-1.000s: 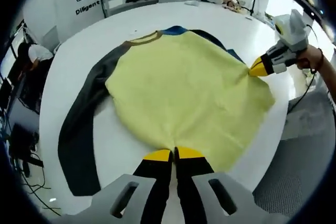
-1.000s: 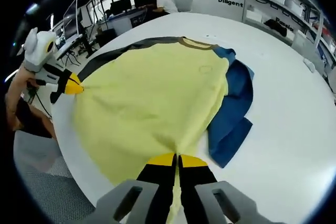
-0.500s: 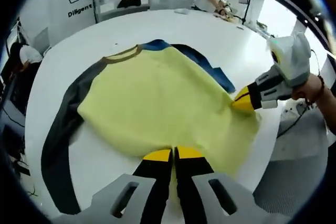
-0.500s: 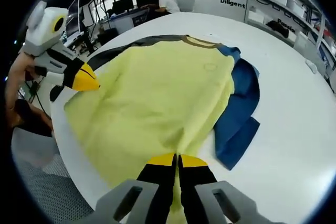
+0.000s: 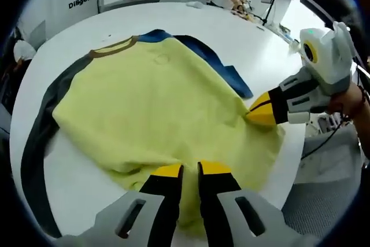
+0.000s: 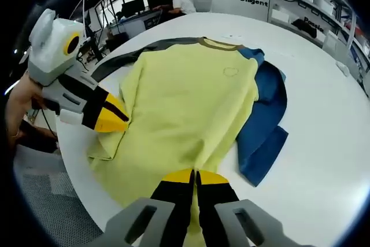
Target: Fold the garment on the visible template until the final outline fits inside the template.
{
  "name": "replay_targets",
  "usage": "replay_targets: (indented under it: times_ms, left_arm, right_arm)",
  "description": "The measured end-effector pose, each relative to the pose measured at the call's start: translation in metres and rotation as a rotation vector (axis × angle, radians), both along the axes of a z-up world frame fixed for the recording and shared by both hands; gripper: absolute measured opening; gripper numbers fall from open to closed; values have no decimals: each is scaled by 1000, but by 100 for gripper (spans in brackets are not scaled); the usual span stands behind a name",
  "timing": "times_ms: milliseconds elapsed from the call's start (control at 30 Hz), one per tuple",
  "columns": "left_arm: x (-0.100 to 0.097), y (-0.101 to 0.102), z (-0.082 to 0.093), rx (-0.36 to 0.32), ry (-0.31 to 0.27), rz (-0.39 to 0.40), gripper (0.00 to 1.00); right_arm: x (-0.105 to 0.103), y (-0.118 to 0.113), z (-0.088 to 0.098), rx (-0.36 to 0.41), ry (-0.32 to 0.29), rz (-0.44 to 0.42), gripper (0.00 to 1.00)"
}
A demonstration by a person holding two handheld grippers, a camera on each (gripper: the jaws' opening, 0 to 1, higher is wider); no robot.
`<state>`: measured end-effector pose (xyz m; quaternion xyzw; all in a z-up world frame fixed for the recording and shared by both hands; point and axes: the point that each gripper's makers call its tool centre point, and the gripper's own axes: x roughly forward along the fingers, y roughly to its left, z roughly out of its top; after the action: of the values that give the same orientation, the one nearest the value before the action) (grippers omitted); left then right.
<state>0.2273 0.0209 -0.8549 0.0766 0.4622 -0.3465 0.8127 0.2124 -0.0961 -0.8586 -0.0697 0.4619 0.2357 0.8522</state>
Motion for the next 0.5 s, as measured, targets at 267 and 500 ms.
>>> replay_targets:
  times_ms: [267,500]
  left_arm:
    - [-3,-2,13,-117,17,69,20]
    - [-9,17,31,-52,-112,51,27]
  right_arm:
    - [-1,0,-2,0,5,-5,0]
    - [-2,1,5,49,-12,-29,5]
